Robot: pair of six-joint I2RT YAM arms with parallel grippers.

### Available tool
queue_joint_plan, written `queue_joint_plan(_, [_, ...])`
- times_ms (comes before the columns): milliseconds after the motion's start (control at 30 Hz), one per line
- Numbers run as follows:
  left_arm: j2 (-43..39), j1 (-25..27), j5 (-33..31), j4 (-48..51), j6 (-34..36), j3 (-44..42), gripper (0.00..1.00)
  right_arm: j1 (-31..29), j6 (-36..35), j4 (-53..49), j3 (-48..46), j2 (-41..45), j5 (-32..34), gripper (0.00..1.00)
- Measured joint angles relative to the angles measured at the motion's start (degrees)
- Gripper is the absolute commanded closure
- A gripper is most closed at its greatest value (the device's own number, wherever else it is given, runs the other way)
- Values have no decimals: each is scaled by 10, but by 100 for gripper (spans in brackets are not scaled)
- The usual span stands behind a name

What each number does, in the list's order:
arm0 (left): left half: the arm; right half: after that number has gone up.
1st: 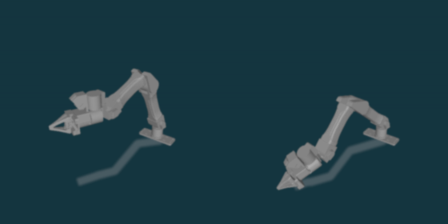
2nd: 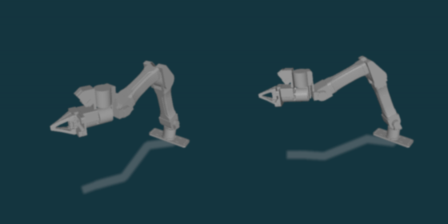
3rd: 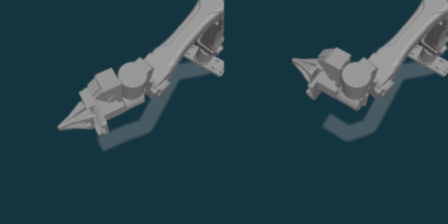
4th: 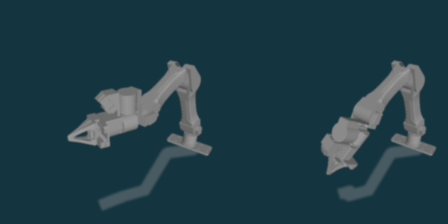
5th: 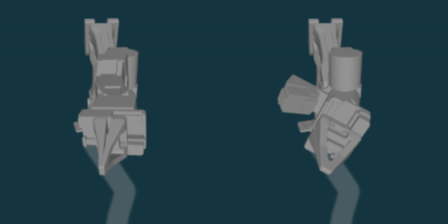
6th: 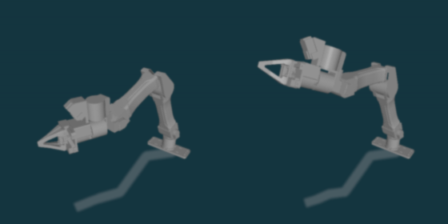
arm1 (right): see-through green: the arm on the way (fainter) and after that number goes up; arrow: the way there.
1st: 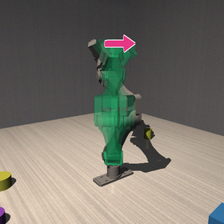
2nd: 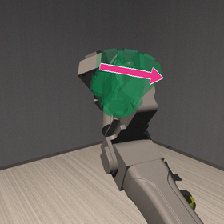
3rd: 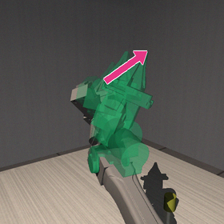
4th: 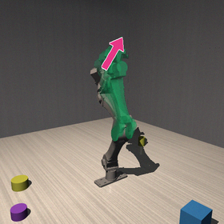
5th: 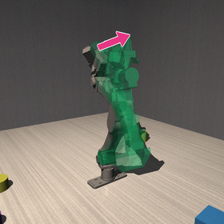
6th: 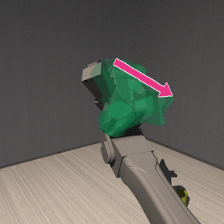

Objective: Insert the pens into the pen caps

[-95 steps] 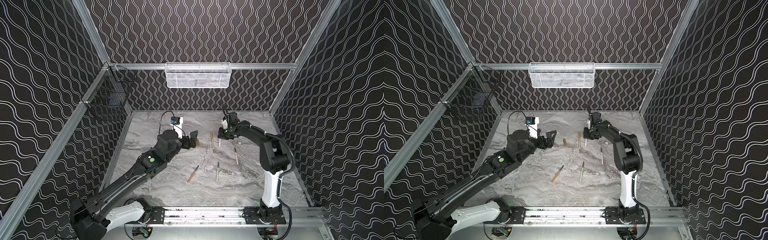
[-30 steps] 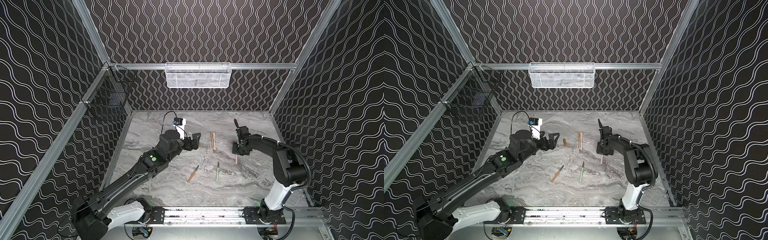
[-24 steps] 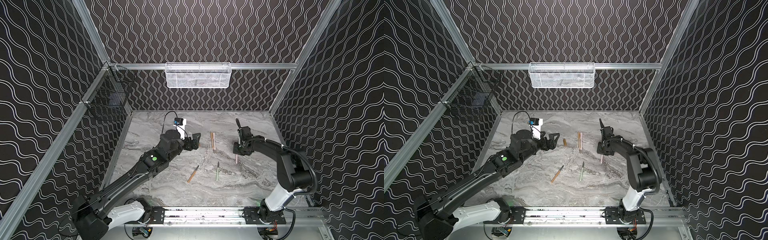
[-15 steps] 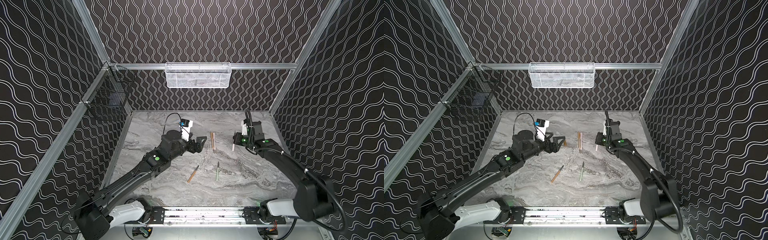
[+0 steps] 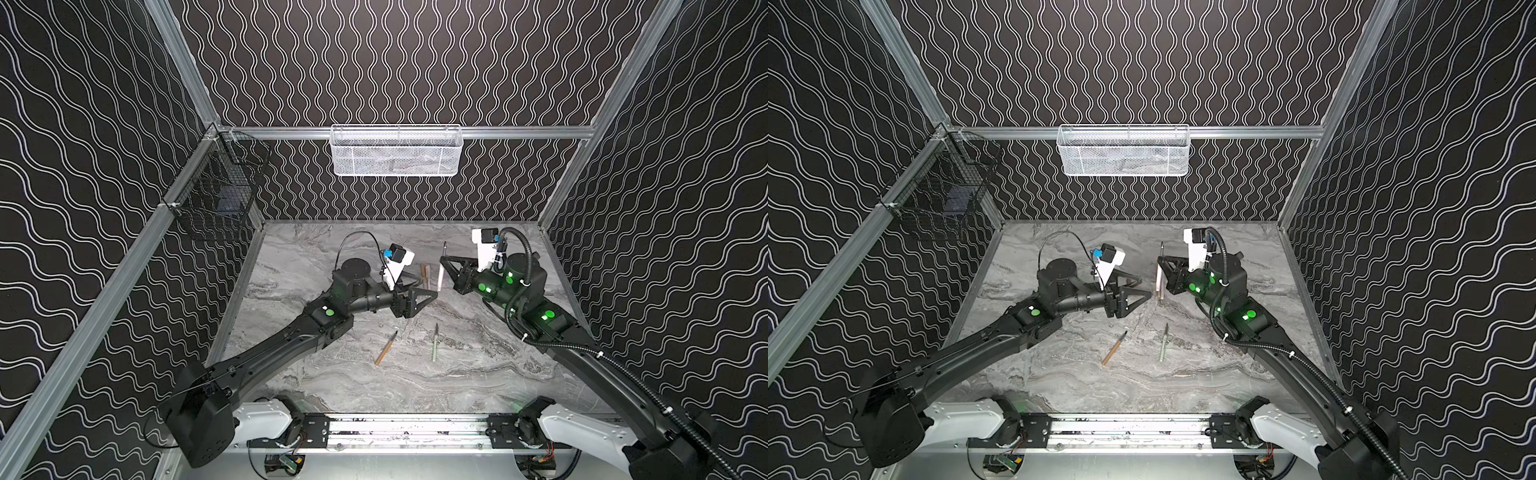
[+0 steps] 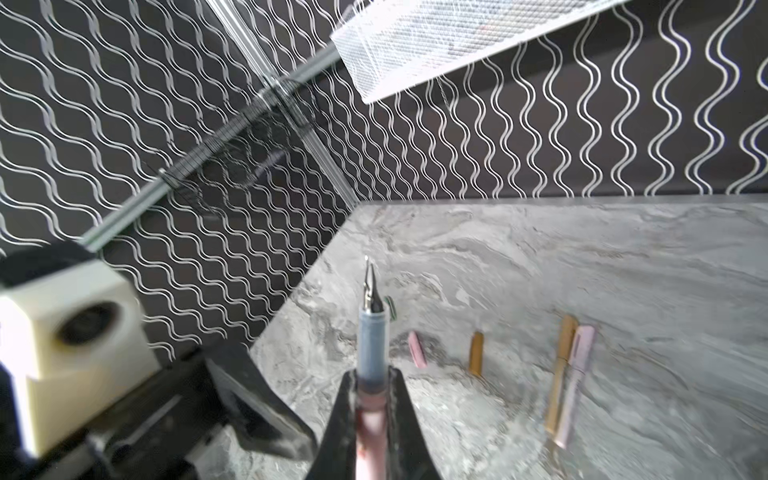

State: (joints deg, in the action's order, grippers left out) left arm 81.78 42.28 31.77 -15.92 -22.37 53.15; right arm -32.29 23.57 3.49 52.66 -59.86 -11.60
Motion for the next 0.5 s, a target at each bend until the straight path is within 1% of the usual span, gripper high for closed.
queue_joint_plan(133, [7,0,23,-16,-11,0,30,-21,15,23,-8,12,-11,99])
queue_joint_plan(300, [6,0,36,-35,-17,-3,36,-32,31,46,-16,16,-13,99])
queue_joint_plan(500, [7,0,32,-50,-29,-8,51,-42,54,69,-17,6,-29,99])
